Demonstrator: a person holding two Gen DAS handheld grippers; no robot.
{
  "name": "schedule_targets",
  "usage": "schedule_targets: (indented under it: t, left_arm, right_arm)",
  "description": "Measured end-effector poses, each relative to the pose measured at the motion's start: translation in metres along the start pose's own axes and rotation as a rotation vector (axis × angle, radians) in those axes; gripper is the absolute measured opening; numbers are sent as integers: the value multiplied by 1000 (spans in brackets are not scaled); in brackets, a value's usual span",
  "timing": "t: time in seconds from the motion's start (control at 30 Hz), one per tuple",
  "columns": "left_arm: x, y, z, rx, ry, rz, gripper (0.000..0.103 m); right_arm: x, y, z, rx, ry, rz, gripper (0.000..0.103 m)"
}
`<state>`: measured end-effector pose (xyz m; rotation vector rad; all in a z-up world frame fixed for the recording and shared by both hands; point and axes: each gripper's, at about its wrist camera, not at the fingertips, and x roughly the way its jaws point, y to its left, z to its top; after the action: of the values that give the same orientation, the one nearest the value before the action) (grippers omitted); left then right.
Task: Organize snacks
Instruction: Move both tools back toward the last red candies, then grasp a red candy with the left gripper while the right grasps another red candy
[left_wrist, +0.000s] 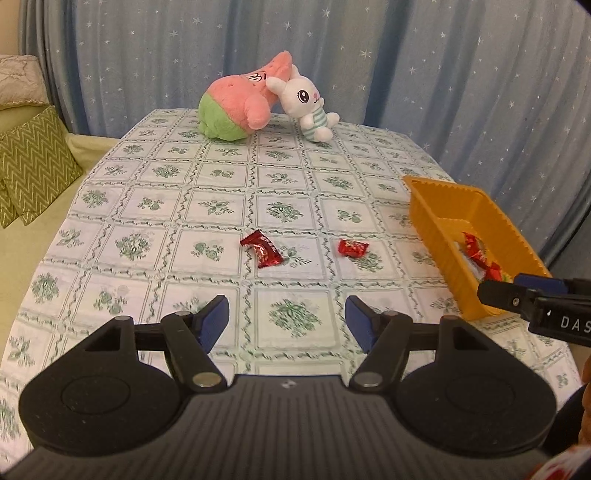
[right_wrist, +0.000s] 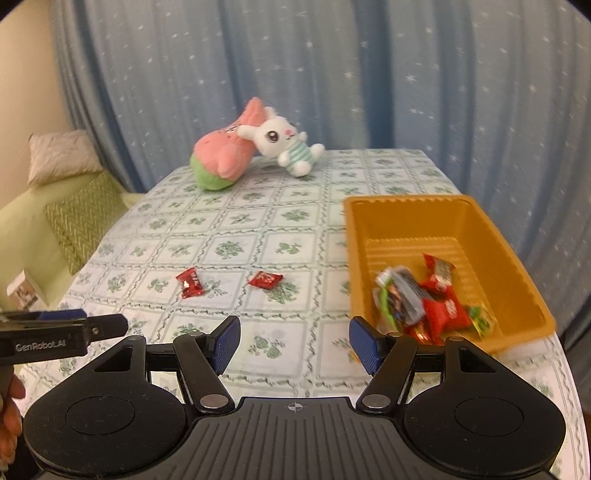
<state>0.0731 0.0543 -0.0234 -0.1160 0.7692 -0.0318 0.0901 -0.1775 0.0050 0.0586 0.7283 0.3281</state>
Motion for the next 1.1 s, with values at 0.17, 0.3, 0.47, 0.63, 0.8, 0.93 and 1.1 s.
schedule_targets:
  t: [0.17,0.3,0.47,0.63,0.8,0.93,1.1]
  left_arm:
    - [28,12,8,19,2,-3,65]
    - [51,21,12,32,14,-8,63]
    - [83,32,15,72,33,-14,53]
    - [109,43,17,73,50,-24,49]
    - [126,47,22,60,55,-38,49]
    - [133,47,26,53,54,-53,49]
    - [136,46,26,53,53,-70,49]
  right_arm:
    - [33,8,4,-42,28,8,65]
    - [61,13,8,-72,42,11,65]
    - [101,20,13,-123,51,-2,65]
    - [139,25,18,-176,62,-17,64]
    - [175,31,18,-244,82,-31,57]
    - [196,31,17,-276,87,-53,54]
    - [209,28,18,-255,76,-59,50]
